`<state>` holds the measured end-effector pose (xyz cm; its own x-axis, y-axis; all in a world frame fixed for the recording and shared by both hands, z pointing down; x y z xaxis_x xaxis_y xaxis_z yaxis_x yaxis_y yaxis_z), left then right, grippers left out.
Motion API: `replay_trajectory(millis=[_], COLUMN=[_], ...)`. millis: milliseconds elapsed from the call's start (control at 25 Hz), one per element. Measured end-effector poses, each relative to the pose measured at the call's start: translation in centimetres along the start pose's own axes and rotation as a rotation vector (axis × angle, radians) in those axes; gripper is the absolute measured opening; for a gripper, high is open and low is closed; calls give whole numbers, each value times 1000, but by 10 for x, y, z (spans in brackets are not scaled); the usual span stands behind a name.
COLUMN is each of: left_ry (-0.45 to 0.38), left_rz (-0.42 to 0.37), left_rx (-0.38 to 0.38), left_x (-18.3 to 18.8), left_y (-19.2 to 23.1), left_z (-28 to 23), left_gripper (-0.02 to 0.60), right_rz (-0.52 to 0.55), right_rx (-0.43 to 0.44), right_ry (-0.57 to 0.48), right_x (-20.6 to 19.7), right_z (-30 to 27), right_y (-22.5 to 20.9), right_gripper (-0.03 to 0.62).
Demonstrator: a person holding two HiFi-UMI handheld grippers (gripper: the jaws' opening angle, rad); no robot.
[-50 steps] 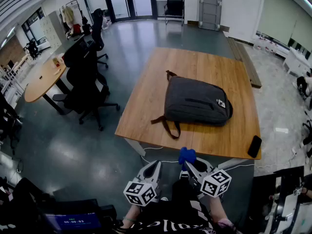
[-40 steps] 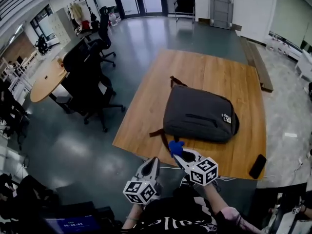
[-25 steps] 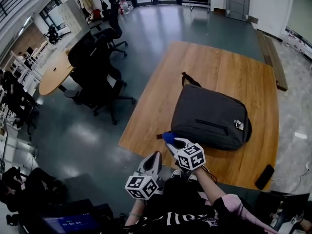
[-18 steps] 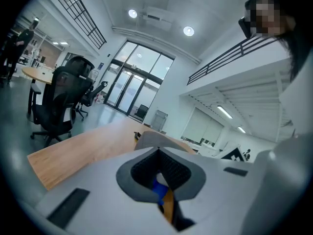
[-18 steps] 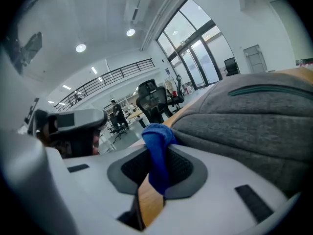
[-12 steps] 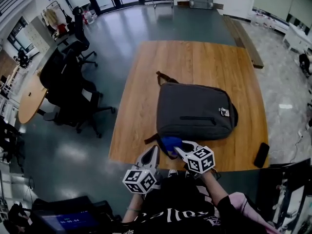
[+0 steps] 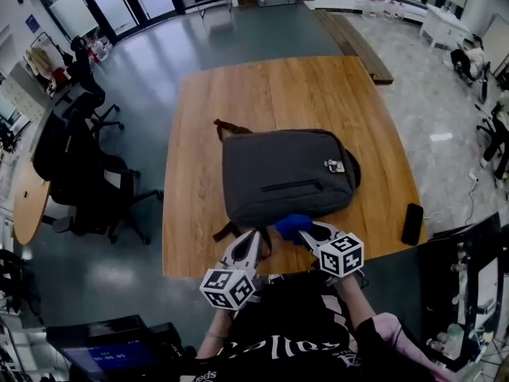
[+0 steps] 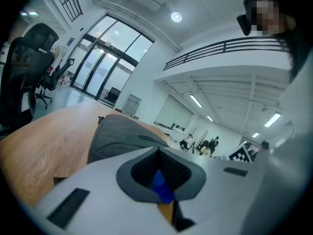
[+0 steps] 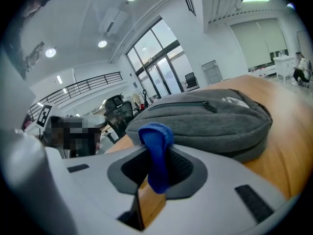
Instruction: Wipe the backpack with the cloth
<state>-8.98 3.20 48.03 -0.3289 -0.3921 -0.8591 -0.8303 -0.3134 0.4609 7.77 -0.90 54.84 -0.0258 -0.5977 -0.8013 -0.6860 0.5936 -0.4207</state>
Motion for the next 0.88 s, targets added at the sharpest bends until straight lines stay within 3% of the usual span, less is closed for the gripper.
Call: replay_trajectory(millis=[240,400,880], left_ry=[17,14,-16], left_rz=[1,-3,17], left_rx=[-11,-7,97], left_x=[12,-8,-24], left_y=[-22,-46,-77], left_z=[-16,-54,-103], left_gripper=[-2,-2,-2], right_rz=[-55,-59,-77], right_rx=[-66,-88,-133], right_ry=[-14,-4,21], right_x=[15,9,19], right_z=[39,63,107], right_y=[-31,-89,-200], right_gripper=[66,66,66])
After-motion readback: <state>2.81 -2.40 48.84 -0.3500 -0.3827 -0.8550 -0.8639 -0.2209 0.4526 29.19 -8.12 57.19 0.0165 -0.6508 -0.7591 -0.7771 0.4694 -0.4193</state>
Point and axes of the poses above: the fingertips, and each gripper's own axes: z backward along the fingers, y to its left, x out of its top, the point moved 5 cm from there along z, backward along the fingers, and after that the axes turned 2 degrees about -y, right-handed, at the moved point
